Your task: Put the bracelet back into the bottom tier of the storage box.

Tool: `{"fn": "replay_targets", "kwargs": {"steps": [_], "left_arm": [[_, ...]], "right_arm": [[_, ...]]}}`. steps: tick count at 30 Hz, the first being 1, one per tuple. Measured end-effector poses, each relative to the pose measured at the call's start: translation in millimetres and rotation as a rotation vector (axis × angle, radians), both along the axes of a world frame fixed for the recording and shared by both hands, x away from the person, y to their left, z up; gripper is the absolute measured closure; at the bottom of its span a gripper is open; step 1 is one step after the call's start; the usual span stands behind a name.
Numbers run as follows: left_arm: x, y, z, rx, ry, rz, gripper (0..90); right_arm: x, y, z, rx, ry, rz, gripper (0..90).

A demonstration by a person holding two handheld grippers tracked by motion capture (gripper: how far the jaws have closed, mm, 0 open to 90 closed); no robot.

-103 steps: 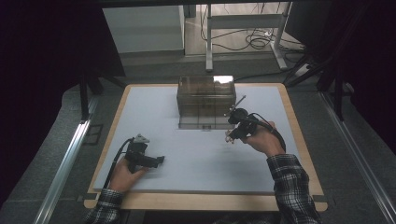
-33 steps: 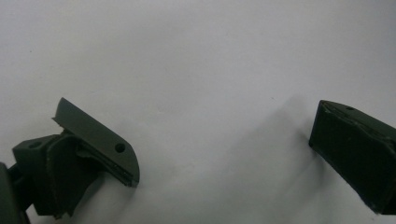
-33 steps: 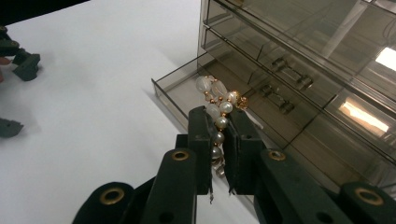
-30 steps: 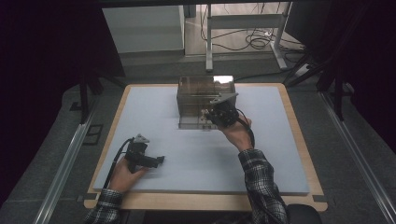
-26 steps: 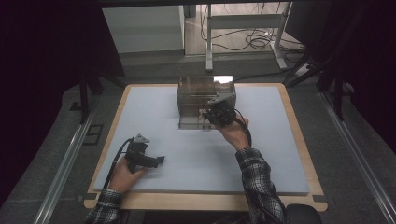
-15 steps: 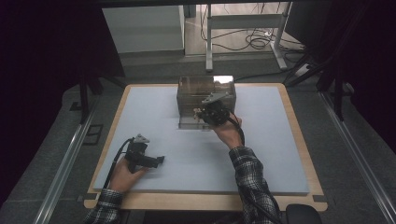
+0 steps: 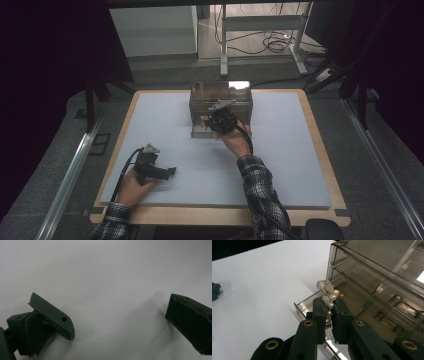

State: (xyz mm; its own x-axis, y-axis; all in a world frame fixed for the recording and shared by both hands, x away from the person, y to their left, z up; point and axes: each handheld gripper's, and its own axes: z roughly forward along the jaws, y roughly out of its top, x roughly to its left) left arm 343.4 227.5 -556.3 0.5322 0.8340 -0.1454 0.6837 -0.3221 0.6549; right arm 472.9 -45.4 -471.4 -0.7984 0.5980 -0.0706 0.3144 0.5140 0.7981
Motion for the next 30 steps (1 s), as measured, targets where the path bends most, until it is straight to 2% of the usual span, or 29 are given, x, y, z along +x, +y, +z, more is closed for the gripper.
{"fn": "replay_targets", "kwargs": {"steps": [9, 30], "left_arm": [[0.0, 0.0, 0.0, 0.001, 0.000, 0.001, 0.0], [0.0, 0.1, 0.1, 0.002, 0.001, -0.001, 0.0]], "right_arm": [[6.9, 13.1, -13.0, -0.011, 0.004, -0.002, 80.2], [18.1, 25.2, -39.5, -0.052, 0.037, -0.022, 78.3]]}}
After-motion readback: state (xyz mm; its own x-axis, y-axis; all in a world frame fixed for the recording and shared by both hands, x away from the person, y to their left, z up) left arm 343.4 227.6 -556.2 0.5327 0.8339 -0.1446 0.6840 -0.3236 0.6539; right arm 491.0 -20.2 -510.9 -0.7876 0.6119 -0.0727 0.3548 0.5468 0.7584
